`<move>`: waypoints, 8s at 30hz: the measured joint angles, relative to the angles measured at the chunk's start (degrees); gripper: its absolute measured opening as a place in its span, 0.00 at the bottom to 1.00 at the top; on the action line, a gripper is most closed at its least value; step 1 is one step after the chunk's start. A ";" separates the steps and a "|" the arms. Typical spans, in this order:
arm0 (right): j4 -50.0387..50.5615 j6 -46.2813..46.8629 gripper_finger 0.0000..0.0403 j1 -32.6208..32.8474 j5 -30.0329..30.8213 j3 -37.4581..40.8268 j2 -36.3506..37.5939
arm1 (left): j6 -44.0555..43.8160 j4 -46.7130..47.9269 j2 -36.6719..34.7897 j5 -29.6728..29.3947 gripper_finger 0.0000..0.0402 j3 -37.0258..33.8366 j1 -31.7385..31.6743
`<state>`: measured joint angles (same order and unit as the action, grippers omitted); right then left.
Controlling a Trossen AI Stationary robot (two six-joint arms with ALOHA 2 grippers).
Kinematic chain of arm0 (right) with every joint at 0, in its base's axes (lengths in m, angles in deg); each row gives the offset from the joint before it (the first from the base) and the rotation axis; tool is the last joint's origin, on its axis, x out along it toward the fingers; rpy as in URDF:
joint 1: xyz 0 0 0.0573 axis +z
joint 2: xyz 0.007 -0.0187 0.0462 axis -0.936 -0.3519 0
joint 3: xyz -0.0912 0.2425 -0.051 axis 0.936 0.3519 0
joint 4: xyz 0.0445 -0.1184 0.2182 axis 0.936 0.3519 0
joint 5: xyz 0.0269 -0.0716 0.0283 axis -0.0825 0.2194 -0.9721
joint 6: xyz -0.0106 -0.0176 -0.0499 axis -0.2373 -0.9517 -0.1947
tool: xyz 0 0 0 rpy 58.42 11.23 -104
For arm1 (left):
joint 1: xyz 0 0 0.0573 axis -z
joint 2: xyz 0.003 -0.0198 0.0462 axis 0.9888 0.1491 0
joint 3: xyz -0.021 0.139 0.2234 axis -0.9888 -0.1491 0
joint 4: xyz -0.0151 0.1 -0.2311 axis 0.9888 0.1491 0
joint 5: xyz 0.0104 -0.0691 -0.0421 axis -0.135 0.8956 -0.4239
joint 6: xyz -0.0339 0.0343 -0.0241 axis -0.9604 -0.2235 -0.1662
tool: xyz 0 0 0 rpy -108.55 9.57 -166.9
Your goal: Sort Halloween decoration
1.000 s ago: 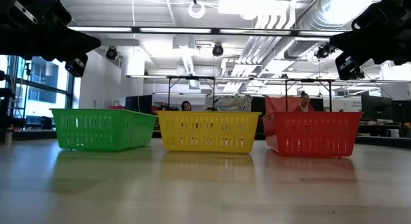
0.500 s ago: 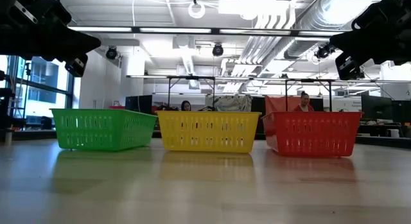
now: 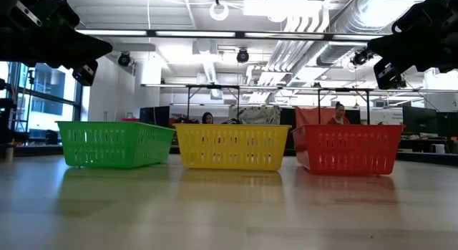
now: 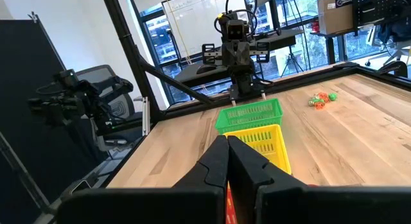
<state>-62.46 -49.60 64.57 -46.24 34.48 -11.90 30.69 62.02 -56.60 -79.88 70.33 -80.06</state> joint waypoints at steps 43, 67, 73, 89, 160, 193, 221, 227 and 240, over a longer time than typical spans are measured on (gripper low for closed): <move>74.63 31.07 0.58 -25.02 15.03 -55.37 -63.17 | 0.00 -0.01 -0.01 -0.01 0.01 0.00 0.00; 57.72 -2.84 0.58 -40.19 9.73 -47.31 -86.40 | -0.01 0.01 0.01 0.01 0.01 -0.01 0.02; 52.94 -2.57 0.58 -40.19 9.50 -45.12 -86.05 | 0.00 0.01 0.01 0.01 0.01 -0.02 0.02; 49.54 3.02 0.58 -41.49 12.36 -41.96 -86.08 | -0.01 -0.01 0.01 0.00 0.01 -0.01 0.01; 51.04 5.33 0.22 -44.65 9.57 -48.31 -84.91 | 0.00 -0.01 -0.01 -0.01 0.01 0.00 0.02; 21.71 0.58 0.22 -9.49 -10.44 -67.27 -69.86 | -0.01 -0.01 0.00 0.01 0.01 -0.01 0.02; 54.22 -8.99 0.22 3.15 -0.01 -67.25 -90.00 | -0.02 0.00 0.00 0.01 0.01 -0.02 0.02; 54.97 -9.01 0.22 3.29 -0.02 -67.25 -97.73 | -0.02 0.01 0.01 0.01 0.01 0.00 0.00; 53.51 -8.87 0.45 3.32 3.78 -67.23 -100.83 | 0.00 0.01 0.01 0.00 0.01 0.00 0.01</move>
<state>-8.95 -58.47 67.90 -42.45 -32.75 -112.73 30.69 62.03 -56.59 -79.88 70.33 -80.04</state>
